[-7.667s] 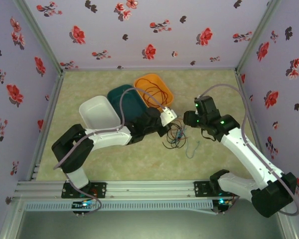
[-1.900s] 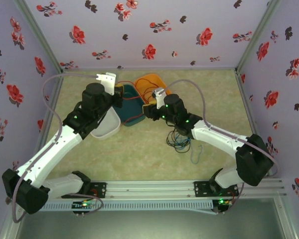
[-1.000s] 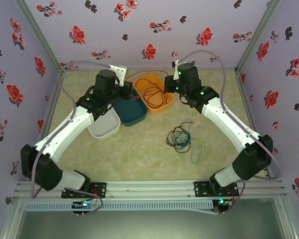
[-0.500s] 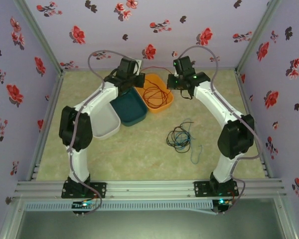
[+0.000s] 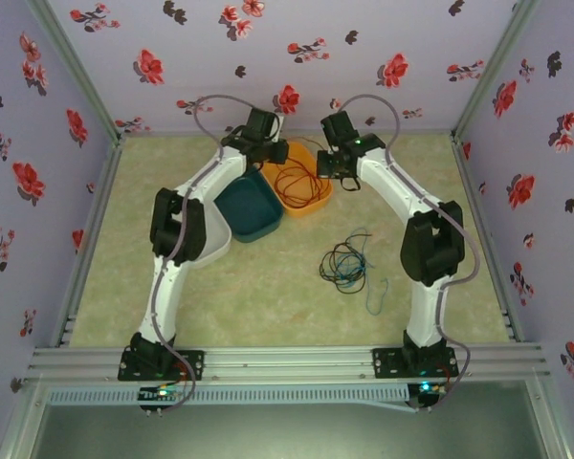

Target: Untangle the cables

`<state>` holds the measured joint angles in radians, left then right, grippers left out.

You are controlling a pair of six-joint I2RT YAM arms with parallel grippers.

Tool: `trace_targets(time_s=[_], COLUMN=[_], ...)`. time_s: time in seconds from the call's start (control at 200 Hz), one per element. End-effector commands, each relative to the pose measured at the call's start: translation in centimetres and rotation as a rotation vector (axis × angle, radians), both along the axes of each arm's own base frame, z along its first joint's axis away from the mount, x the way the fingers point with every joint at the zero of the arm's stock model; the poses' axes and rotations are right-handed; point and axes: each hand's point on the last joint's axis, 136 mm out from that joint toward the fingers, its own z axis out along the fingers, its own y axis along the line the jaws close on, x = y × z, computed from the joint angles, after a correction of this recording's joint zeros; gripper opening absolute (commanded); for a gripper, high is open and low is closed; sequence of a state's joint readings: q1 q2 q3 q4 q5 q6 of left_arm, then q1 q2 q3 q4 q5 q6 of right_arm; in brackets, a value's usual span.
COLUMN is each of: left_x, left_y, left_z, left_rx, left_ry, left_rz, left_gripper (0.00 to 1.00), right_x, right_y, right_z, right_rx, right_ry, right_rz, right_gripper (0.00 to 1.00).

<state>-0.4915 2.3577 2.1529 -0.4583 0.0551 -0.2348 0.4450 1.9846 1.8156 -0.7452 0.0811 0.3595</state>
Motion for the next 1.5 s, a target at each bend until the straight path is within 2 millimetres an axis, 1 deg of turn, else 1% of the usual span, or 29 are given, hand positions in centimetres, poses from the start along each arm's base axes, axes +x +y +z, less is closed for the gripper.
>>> trace_targets(time_s=[0.0,0.085,0.18,0.255,0.35,0.445,0.495,0.52,0.555,0.615,0.645,0.65,0.74,0.765,0.81,0.815,0.83,0.885,0.905,0.955,0.98,1.02,1.12,1.14,1.17,1.19,1.255,1.495], left_x=[0.1,0.4,0.4,0.2,-0.4,-1.2,-1.9,-2.3,-2.9,-4.0,-4.6,-4.7,-6.4,-7.0,-7.9,-8.0,-8.3,-9.5,-9.9,-10.8,-11.3,-12.1,-13.8,-14.1,-14.6,-14.9,-16.0,-19.1], left_y=[0.0,-0.2,-0.2,-0.1,0.1,0.6,0.9,1.1,1.4,2.0,2.4,2.4,3.6,3.9,4.5,4.6,4.8,5.6,5.7,6.3,6.4,6.8,7.3,7.4,7.5,7.6,7.8,8.5], left_z=[-0.1,0.1,0.5,1.4,3.1,5.8,6.7,7.5,8.2,9.1,10.0,9.8,11.2,11.2,11.7,11.5,11.8,11.8,12.0,11.7,12.0,12.0,12.2,11.9,12.4,12.1,12.4,12.6], left_rx=[0.014,0.006,0.007,0.004,-0.007,-0.029,-0.032,-0.038,-0.042,-0.047,-0.053,-0.051,-0.065,-0.064,-0.069,-0.067,-0.072,-0.073,-0.079,-0.082,-0.09,-0.1,-0.118,-0.116,-0.123,-0.122,-0.129,-0.168], left_ry=[0.019,0.013,0.008,0.0,-0.018,-0.055,-0.061,-0.071,-0.075,-0.084,-0.098,-0.094,-0.123,-0.124,-0.135,-0.132,-0.137,-0.137,-0.141,-0.134,-0.139,-0.14,-0.147,-0.142,-0.151,-0.147,-0.15,-0.156], left_rz=[-0.024,-0.028,-0.031,-0.033,-0.033,-0.032,-0.032,-0.031,-0.03,-0.027,-0.025,-0.024,-0.01,-0.008,0.001,0.002,0.004,0.012,0.013,0.02,0.022,0.027,0.026,0.026,0.025,0.023,0.019,0.021], left_gripper=[0.31,0.42,0.49,0.55,0.64,0.73,0.78,0.81,0.85,0.93,0.99,0.99,1.0,1.0,1.0,1.0,1.0,1.0,1.0,1.0,1.0,1.0,1.0,1.0,1.0,1.0,1.0,1.0], right_x=[-0.3,-0.1,0.0,0.0,0.1,0.2,0.3,0.4,0.4,0.4,0.4,0.4,0.3,0.3,0.3,0.3,0.3,0.4,0.4,0.4,0.5,0.6,0.7,0.7,0.7,0.7,0.8,1.2], right_y=[-0.5,-0.9,-1.3,-1.5,-1.3,-1.0,-0.9,-0.8,-0.7,-0.3,-0.2,-0.2,0.2,0.3,0.5,0.5,0.5,0.9,1.0,1.3,1.5,1.9,2.5,2.6,2.7,2.9,3.2,4.0], right_z=[-0.8,-1.2,-1.6,-2.0,-2.5,-2.7,-2.8,-2.9,-3.0,-3.4,-3.6,-3.7,-4.5,-4.7,-5.1,-5.1,-5.3,-5.6,-5.8,-6.1,-6.2,-6.4,-7.0,-7.2,-7.4,-7.5,-7.9,-9.5], right_rx=[-0.04,-0.064,-0.09,-0.099,-0.097,-0.087,-0.083,-0.078,-0.071,-0.059,-0.056,-0.055,-0.054,-0.054,-0.051,-0.051,-0.051,-0.046,-0.045,-0.041,-0.039,-0.035,-0.036,-0.038,-0.04,-0.04,-0.044,-0.059], right_ry=[0.045,0.046,0.056,0.066,0.079,0.086,0.089,0.09,0.094,0.1,0.104,0.106,0.122,0.127,0.134,0.135,0.139,0.145,0.148,0.154,0.155,0.161,0.177,0.182,0.185,0.188,0.197,0.229], right_rz=[-0.008,-0.028,-0.044,-0.05,-0.049,-0.047,-0.049,-0.05,-0.049,-0.047,-0.047,-0.047,-0.044,-0.042,-0.041,-0.04,-0.04,-0.034,-0.032,-0.026,-0.022,-0.016,-0.002,-0.001,0.004,0.005,0.012,0.03], right_gripper=[0.0,0.0,0.0,0.0,0.0,0.0,0.0,0.0,0.0,0.0,0.0,0.0,0.0,0.0,0.0,0.0,0.0,0.0,0.0,0.0,0.0,0.0,0.0,0.0,0.0,0.0,0.0,0.0])
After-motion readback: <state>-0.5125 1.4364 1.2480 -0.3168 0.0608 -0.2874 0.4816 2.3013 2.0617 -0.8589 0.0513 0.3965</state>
